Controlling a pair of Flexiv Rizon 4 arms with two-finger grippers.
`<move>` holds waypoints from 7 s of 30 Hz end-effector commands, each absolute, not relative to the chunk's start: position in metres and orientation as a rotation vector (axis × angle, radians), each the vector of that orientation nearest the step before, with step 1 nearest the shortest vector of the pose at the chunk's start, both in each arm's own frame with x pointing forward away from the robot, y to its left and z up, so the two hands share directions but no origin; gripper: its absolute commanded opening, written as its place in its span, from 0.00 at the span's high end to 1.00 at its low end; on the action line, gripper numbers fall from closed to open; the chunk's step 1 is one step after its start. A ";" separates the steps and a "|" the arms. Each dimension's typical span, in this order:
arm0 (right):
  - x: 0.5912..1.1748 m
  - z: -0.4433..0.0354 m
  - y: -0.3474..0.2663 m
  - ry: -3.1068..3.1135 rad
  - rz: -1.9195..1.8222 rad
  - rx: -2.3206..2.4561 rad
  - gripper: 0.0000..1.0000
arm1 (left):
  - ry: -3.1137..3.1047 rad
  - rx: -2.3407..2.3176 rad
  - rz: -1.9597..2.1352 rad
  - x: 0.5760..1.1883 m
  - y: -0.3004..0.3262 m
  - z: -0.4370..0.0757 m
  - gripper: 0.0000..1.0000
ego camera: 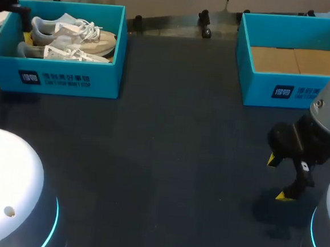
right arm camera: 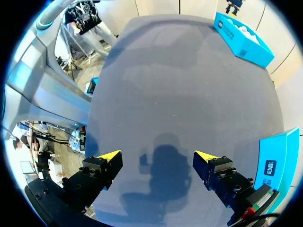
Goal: Take the shoe out of the shoebox, open the shoe tongue, remove and reinsert the insole, then place the shoe into the shoebox
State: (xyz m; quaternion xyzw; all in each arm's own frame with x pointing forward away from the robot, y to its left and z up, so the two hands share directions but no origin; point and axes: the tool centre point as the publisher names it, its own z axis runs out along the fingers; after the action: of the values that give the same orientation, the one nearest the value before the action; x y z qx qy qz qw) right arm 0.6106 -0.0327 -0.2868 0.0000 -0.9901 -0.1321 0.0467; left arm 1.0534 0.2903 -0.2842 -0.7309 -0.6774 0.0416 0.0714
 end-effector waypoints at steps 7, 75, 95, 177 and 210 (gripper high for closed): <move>0.611 -0.288 -0.032 -3.022 -0.401 0.000 0.00 | -2.058 -2.180 0.126 1.057 0.288 -0.312 0.00; 0.611 -0.288 -0.032 -3.022 -0.401 0.000 0.00 | -2.155 -2.071 0.015 1.058 0.280 -0.383 0.34; 0.611 -0.288 -0.032 -3.022 -0.401 0.000 0.00 | -2.121 -2.077 -0.008 1.056 0.290 -0.389 1.00; 0.611 -0.288 -0.032 -3.022 -0.401 0.000 0.00 | -2.111 -2.104 -0.027 0.974 0.331 -0.167 1.00; 0.611 -0.288 -0.032 -3.022 -0.401 0.000 0.00 | -2.070 -2.097 -0.031 0.799 0.283 -0.195 1.00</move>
State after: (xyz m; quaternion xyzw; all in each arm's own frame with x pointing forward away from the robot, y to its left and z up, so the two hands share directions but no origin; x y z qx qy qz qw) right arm 0.6106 -0.0327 -0.2868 0.0000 -0.9901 -0.1321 0.0467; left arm 0.8220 0.2887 -0.1958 -0.6993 -0.7005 0.0403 0.1367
